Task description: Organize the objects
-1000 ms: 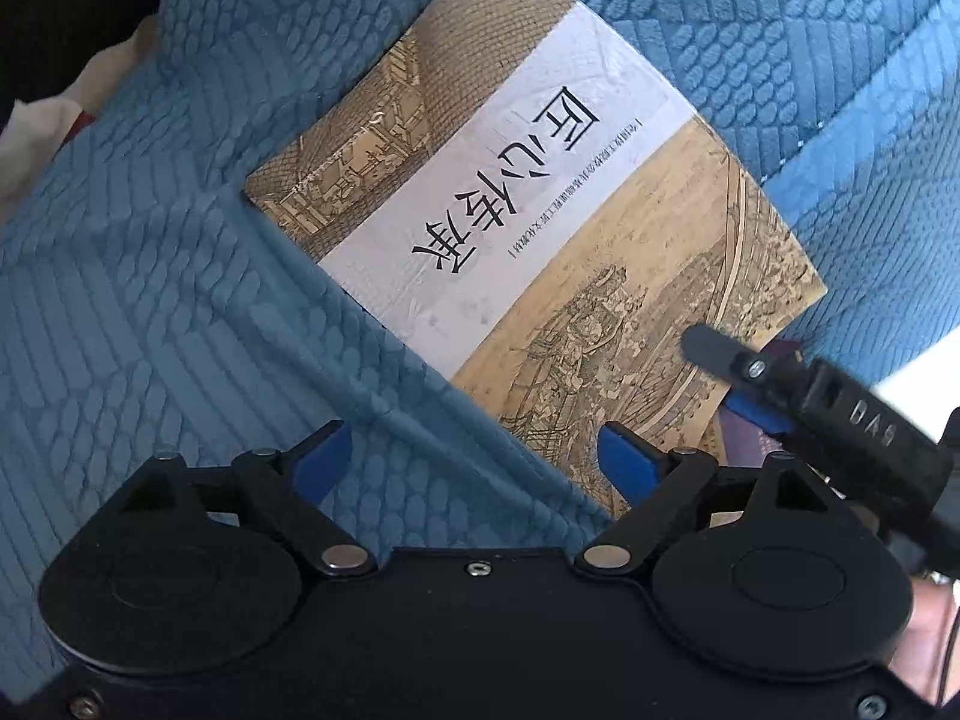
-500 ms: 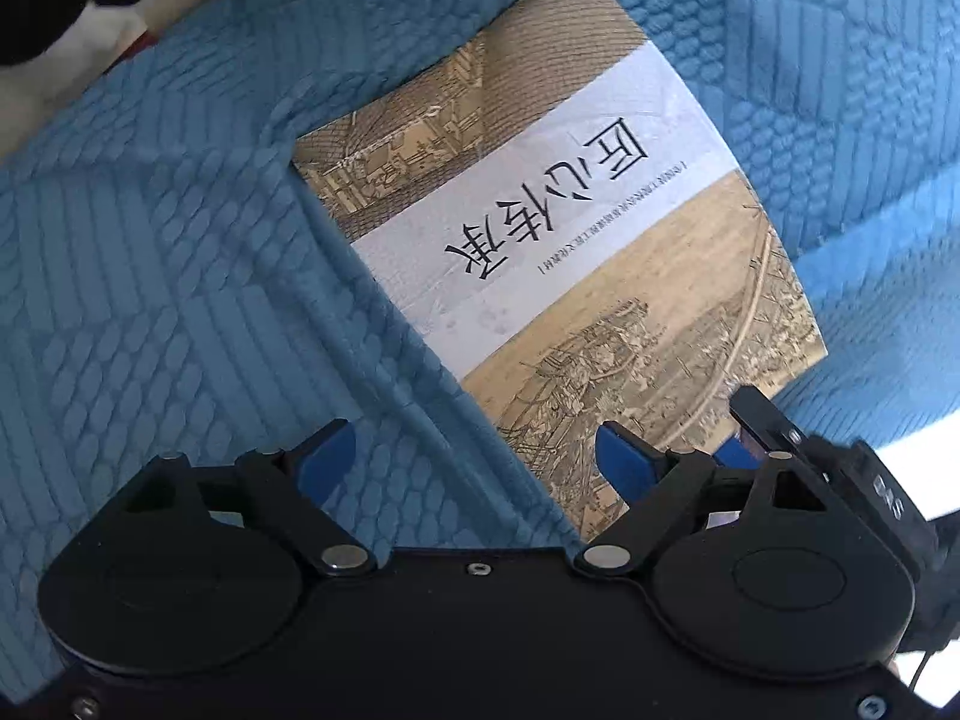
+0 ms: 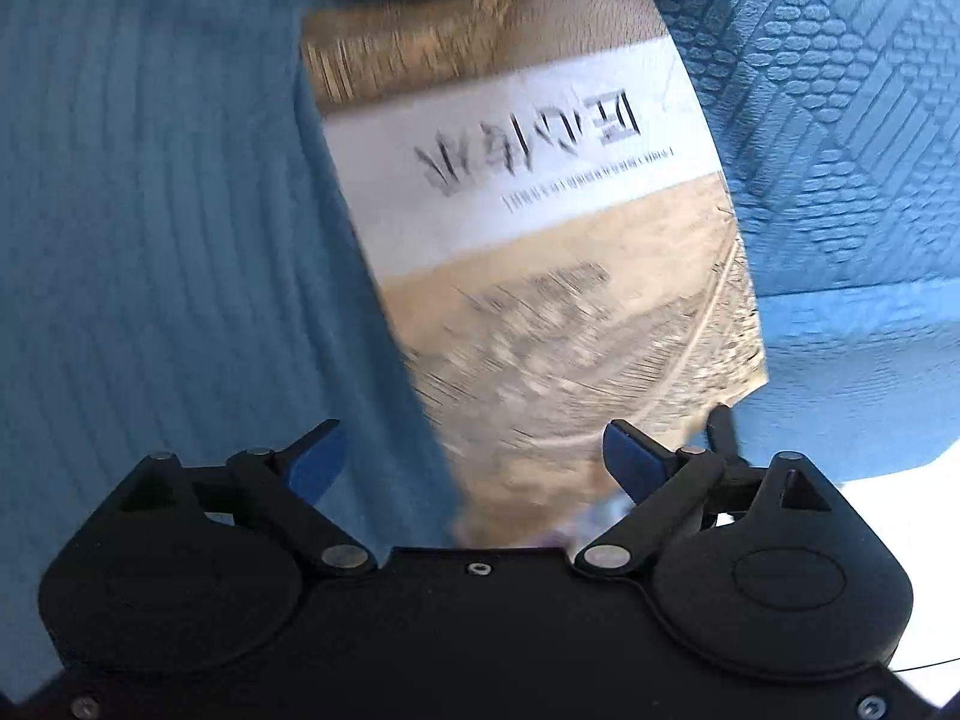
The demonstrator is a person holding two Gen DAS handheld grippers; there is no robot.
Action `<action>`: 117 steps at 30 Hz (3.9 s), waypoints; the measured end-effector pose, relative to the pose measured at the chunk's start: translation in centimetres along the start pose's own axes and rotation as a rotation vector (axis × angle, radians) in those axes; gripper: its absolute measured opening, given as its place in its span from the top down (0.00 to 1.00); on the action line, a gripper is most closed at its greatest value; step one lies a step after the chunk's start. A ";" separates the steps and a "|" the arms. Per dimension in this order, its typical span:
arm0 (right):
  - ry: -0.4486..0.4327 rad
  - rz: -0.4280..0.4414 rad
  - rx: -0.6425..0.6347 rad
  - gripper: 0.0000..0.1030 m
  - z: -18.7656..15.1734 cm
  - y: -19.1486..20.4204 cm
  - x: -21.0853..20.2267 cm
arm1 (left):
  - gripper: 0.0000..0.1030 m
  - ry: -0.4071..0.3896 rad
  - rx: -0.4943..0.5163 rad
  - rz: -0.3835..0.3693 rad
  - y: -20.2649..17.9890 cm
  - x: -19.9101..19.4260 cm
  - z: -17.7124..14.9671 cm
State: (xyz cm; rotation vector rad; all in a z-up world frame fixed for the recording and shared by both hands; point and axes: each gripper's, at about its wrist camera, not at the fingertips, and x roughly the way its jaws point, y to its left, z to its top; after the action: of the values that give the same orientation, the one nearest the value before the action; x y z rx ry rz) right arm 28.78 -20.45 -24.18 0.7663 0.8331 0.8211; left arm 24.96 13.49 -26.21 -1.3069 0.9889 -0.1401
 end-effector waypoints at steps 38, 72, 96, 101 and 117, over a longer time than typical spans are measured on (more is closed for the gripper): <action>-0.024 0.027 0.378 0.78 -1.1 1.8 1.6 | 0.11 0.013 -0.302 -0.166 7.8 -0.7 -4.7; -0.124 -0.072 0.417 0.78 -3.1 0.6 1.1 | 0.57 -0.134 -0.260 -0.261 6.5 -7.3 -6.4; -0.076 -0.143 0.008 0.90 -4.2 7.2 0.3 | 0.82 -0.294 0.086 -0.123 1.5 -11.4 -6.9; -0.100 -0.123 -0.087 0.88 -5.0 10.4 -1.1 | 0.82 -0.332 0.144 -0.200 0.3 -14.6 -7.8; -0.118 -0.147 -0.004 0.81 -11.3 9.7 -6.7 | 0.85 -0.205 0.110 -0.158 2.9 -16.1 -10.5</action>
State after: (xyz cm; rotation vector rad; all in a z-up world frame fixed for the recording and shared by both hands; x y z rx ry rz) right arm 13.35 -18.77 -19.14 0.7339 0.7721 0.6408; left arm 6.96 16.23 -19.47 -1.2698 0.6948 -0.1754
